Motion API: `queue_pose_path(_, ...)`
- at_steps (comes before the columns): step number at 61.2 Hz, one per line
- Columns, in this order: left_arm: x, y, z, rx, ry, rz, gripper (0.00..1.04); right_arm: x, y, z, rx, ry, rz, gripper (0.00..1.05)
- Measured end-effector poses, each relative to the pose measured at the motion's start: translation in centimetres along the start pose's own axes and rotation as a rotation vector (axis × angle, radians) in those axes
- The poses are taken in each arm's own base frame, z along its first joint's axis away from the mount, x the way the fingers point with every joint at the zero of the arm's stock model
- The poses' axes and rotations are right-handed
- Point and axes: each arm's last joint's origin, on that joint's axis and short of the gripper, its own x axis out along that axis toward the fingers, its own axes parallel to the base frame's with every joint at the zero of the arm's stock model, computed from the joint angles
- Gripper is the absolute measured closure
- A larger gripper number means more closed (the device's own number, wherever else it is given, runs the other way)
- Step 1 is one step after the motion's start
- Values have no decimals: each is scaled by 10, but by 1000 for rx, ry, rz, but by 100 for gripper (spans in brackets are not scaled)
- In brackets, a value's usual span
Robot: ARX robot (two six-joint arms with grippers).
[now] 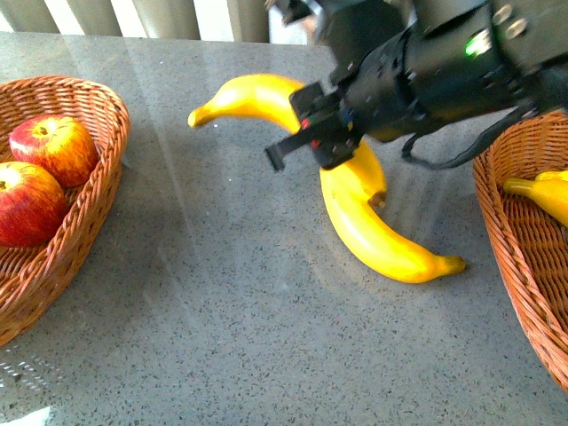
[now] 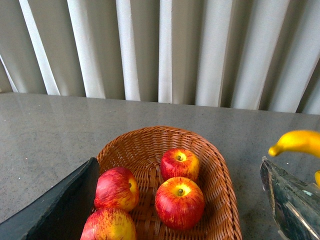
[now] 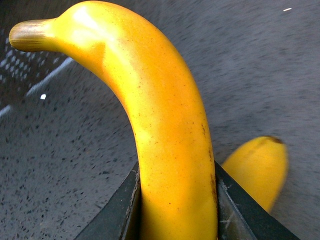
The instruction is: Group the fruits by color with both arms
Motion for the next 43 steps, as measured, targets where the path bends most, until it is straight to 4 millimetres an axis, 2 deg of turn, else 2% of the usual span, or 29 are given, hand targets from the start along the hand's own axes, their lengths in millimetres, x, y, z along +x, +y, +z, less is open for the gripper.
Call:
queue_pose_path(10, 0, 0, 0, 0, 0, 0, 9, -50, -32, 6, 209, -87, -161, 75)
queue_pose_path(16, 0, 0, 0, 0, 0, 0, 9, -81, -52, -3, 333, -119, -255, 75)
queue_pose_path(20, 0, 0, 0, 0, 0, 0, 9, -104, -67, -21, 417, -130, -353, 75)
queue_pose_path(26, 0, 0, 0, 0, 0, 0, 9, -117, -75, -44, 480, -96, -437, 75)
queue_pose_path(36, 0, 0, 0, 0, 0, 0, 9, -125, -80, -88, 593, 24, -557, 75)
queue_pose_path(43, 0, 0, 0, 0, 0, 0, 9, -130, -77, -107, 644, 73, -620, 75)
